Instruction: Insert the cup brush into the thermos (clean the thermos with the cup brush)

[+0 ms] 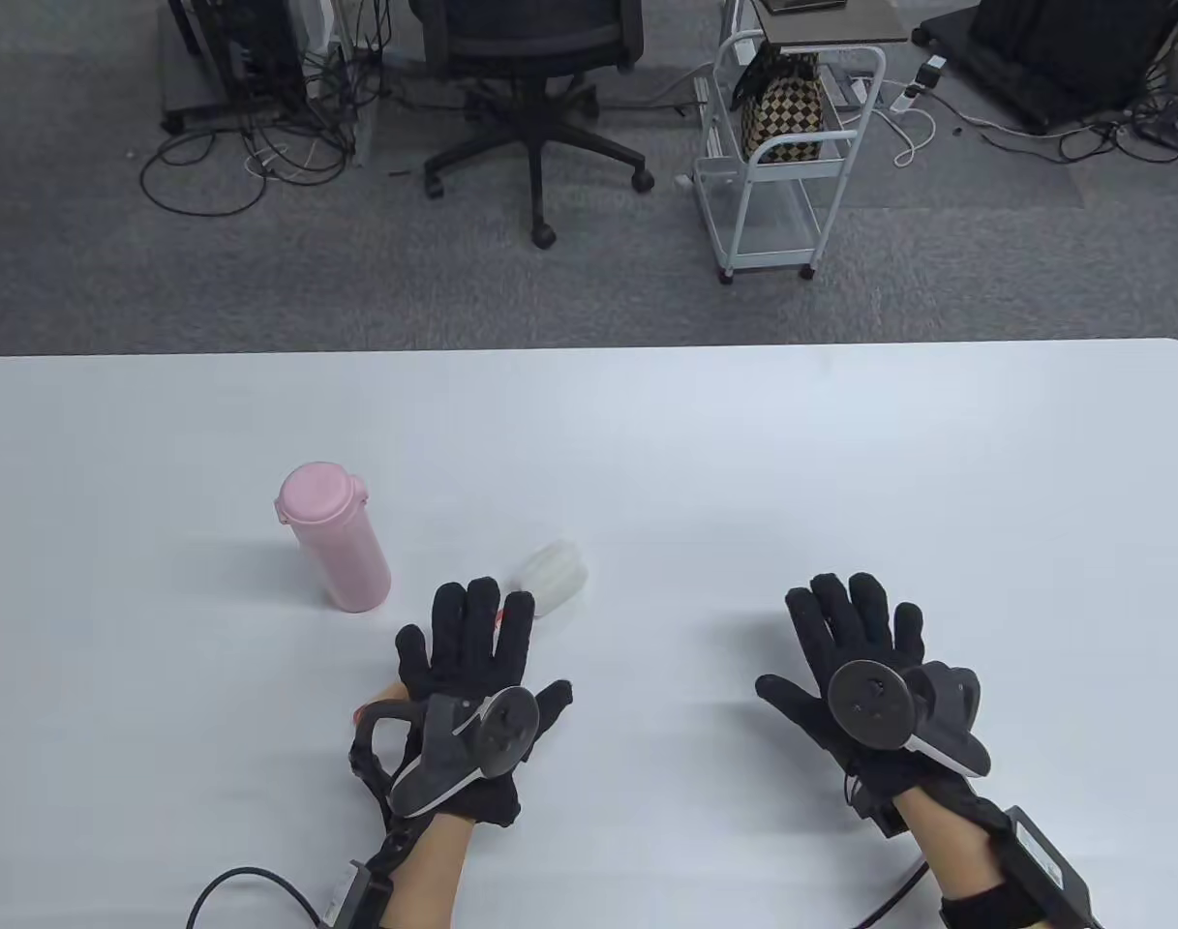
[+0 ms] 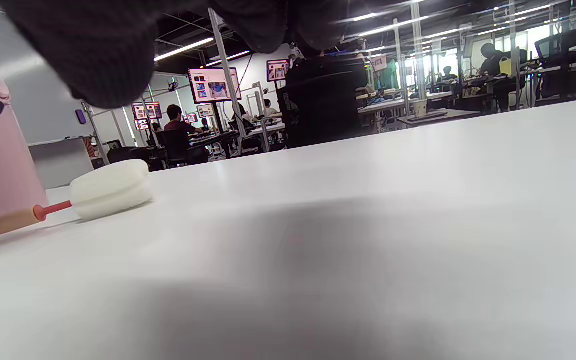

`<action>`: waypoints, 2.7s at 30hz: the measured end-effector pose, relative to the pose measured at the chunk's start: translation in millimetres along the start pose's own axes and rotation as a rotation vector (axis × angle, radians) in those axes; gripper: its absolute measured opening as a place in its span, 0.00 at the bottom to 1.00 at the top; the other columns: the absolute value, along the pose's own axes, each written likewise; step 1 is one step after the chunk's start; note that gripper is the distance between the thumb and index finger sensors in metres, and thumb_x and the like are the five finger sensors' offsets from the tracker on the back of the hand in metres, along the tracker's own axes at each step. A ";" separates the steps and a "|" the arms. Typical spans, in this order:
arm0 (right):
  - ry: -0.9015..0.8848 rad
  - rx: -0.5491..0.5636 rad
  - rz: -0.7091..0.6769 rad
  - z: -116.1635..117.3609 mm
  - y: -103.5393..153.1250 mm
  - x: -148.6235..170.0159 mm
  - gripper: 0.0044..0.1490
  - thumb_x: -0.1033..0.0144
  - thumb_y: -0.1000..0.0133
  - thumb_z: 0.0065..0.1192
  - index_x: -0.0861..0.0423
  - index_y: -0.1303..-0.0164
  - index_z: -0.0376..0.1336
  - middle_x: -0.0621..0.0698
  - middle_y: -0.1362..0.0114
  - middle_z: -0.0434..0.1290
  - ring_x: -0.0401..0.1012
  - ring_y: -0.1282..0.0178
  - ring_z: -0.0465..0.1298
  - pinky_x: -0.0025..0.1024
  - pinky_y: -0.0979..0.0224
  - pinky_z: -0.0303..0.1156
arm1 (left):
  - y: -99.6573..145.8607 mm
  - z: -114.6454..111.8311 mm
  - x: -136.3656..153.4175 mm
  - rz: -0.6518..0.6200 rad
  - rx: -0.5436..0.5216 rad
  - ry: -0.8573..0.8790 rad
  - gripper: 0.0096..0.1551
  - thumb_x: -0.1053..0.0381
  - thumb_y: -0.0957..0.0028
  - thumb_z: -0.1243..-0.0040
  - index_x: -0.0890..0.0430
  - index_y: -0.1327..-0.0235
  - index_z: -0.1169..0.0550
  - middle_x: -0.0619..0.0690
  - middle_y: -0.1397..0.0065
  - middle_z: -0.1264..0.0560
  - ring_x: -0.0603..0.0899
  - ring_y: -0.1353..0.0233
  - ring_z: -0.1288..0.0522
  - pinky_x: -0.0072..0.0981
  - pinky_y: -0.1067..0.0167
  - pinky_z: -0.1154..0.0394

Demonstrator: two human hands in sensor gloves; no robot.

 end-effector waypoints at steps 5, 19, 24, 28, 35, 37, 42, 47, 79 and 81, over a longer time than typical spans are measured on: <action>0.003 0.002 -0.016 -0.6 2.0 -2.2 0.58 0.30 0.41 0.54 0.56 0.12 0.43 0.64 0.10 0.44 0.68 0.13 0.41 0.74 0.26 0.40 | 2.1 0.7 0.5 0.004 -0.002 -0.012 0.55 0.23 0.40 0.50 0.48 0.10 0.52 0.56 0.07 0.57 0.69 0.12 0.61 0.78 0.29 0.54; -0.035 0.000 -0.056 -1.6 3.1 -8.0 0.58 0.31 0.41 0.55 0.56 0.12 0.43 0.65 0.11 0.47 0.69 0.13 0.43 0.74 0.27 0.40 | 10.1 5.2 27.9 0.140 -0.009 0.057 0.56 0.23 0.40 0.50 0.52 0.10 0.54 0.60 0.08 0.56 0.71 0.12 0.57 0.77 0.28 0.51; -0.034 -0.031 -0.069 2.0 3.4 -11.7 0.58 0.31 0.41 0.55 0.57 0.12 0.43 0.67 0.12 0.49 0.71 0.14 0.45 0.75 0.27 0.41 | 14.6 5.6 47.9 0.250 -0.042 0.052 0.56 0.24 0.39 0.50 0.55 0.11 0.52 0.62 0.09 0.53 0.72 0.12 0.52 0.76 0.28 0.48; -0.049 -0.034 -0.096 -0.7 7.3 -19.6 0.58 0.31 0.41 0.55 0.57 0.12 0.44 0.68 0.13 0.50 0.71 0.15 0.46 0.75 0.27 0.41 | 16.6 3.7 68.0 0.361 -0.044 0.048 0.57 0.25 0.39 0.49 0.59 0.12 0.49 0.63 0.10 0.47 0.71 0.14 0.45 0.72 0.27 0.43; -0.063 -0.040 -0.142 -6.8 14.9 -32.3 0.58 0.31 0.41 0.55 0.56 0.12 0.44 0.68 0.13 0.51 0.72 0.15 0.47 0.76 0.27 0.41 | 22.2 3.9 121.0 0.650 -0.049 0.357 0.57 0.26 0.39 0.45 0.64 0.15 0.47 0.64 0.16 0.42 0.68 0.24 0.33 0.65 0.30 0.35; -0.069 -0.036 -0.150 -8.0 15.1 -34.7 0.58 0.31 0.41 0.55 0.56 0.12 0.44 0.68 0.13 0.51 0.72 0.15 0.47 0.76 0.27 0.41 | 22.4 -0.5 136.9 0.724 -0.029 0.467 0.59 0.26 0.39 0.42 0.64 0.16 0.49 0.64 0.17 0.42 0.67 0.25 0.33 0.63 0.30 0.35; -0.073 -0.070 -0.159 -3.5 15.2 -36.7 0.58 0.30 0.41 0.54 0.56 0.12 0.44 0.68 0.13 0.51 0.72 0.15 0.47 0.76 0.28 0.42 | 10.6 -14.9 167.4 0.803 0.011 0.720 0.63 0.25 0.40 0.37 0.61 0.16 0.54 0.62 0.14 0.48 0.70 0.16 0.41 0.66 0.27 0.39; -0.107 -0.097 -0.140 -0.6 13.6 -31.3 0.57 0.31 0.40 0.54 0.56 0.12 0.44 0.68 0.13 0.50 0.72 0.15 0.47 0.76 0.28 0.41 | -3.9 -23.6 181.6 0.809 0.014 0.863 0.63 0.27 0.38 0.35 0.56 0.18 0.59 0.55 0.11 0.55 0.69 0.12 0.48 0.71 0.26 0.44; -0.209 -0.196 -0.025 10.2 4.5 -9.8 0.58 0.32 0.40 0.55 0.56 0.12 0.43 0.69 0.12 0.48 0.73 0.15 0.45 0.76 0.27 0.39 | -63.2 -22.8 207.5 0.698 -0.135 0.799 0.68 0.38 0.70 0.19 0.49 0.20 0.45 0.52 0.14 0.40 0.64 0.14 0.40 0.69 0.27 0.38; -0.213 -0.194 -0.017 10.0 4.1 -8.0 0.58 0.32 0.40 0.55 0.56 0.12 0.43 0.69 0.12 0.48 0.73 0.15 0.45 0.76 0.27 0.39 | -64.6 -15.2 199.6 0.629 -0.151 0.792 0.68 0.37 0.71 0.19 0.49 0.20 0.45 0.51 0.15 0.40 0.64 0.15 0.38 0.68 0.27 0.37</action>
Point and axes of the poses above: the tracker on the back of each hand, its own x axis roughly to the little-finger side, its own y axis roughly from the fingertips to the wrist, z = x × y, the point moved 3 cm from there along -y, roughly from the wrist to the fingertips
